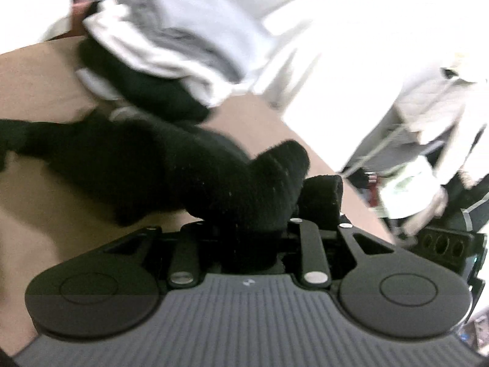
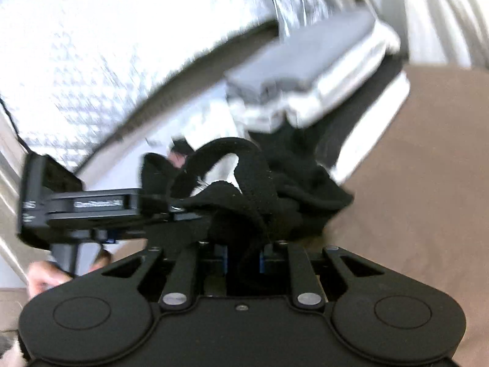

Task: Fold clothes
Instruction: 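Grasp the black shirt with the right tool while the left tool grasps it too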

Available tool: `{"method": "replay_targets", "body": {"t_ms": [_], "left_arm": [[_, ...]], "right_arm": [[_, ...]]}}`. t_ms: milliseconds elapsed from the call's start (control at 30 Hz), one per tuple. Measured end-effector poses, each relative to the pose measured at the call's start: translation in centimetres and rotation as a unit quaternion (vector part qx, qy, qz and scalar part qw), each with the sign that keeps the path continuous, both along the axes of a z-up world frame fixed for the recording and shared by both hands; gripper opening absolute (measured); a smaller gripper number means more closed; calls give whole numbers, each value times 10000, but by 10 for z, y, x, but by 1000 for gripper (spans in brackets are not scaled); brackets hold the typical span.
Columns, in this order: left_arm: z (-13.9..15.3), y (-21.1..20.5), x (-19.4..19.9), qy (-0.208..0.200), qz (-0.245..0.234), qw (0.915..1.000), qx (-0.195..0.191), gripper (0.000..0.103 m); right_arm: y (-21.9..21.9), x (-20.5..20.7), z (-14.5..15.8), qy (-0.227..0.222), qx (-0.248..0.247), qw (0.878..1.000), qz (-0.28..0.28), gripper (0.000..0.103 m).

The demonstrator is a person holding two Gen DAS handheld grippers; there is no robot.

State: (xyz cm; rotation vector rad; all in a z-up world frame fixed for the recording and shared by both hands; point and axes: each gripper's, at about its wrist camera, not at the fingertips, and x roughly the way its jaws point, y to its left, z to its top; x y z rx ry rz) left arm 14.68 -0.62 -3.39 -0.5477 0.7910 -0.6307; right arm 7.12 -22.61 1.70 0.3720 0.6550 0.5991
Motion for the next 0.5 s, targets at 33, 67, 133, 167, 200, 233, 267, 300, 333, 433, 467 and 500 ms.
{"method": "replay_targets", "body": {"t_ms": [33, 67, 133, 167, 200, 233, 267, 300, 333, 433, 467, 500], "left_arm": [[6, -9, -3, -26, -109, 9999, -104, 24], [12, -17, -6, -52, -219, 9995, -208, 24], [22, -40, -12, -151, -426, 9986, -275, 24], [28, -52, -16, -215, -514, 9981, -258, 24], [33, -65, -20, -292, -581, 9977, -207, 24], [40, -78, -24, -381, -655, 9970, -153, 24], [48, -91, -27, -476, -736, 9961, -112, 24], [55, -105, -30, -570, -817, 9950, -71, 24], [63, -118, -32, -675, -904, 9936, -49, 24], [95, -162, -34, -1036, -1240, 9868, -82, 24], [103, -180, -31, -1095, -1367, 9845, -91, 24], [112, -199, -28, -1154, -1494, 9820, -100, 24]], "right_arm": [[-9, -12, 12, -123, -51, 9998, -111, 20], [-18, -20, 20, -194, -59, 9995, -229, 20], [-40, -39, 34, -223, 52, 9987, -455, 20], [-53, -44, 42, -231, 105, 9982, -542, 20], [-63, -53, 49, -265, 105, 9976, -626, 20], [-72, -62, 56, -336, 68, 9967, -737, 20], [-78, -68, 62, -414, 38, 9956, -843, 20], [-85, -74, 69, -494, 14, 9942, -953, 20], [-94, -81, 77, -595, 22, 9923, -1087, 20], [-126, -100, 103, -904, 11, 9841, -1530, 20], [-137, -106, 113, -1006, -21, 9802, -1706, 20], [-147, -107, 122, -1077, -101, 9758, -1899, 20]]}}
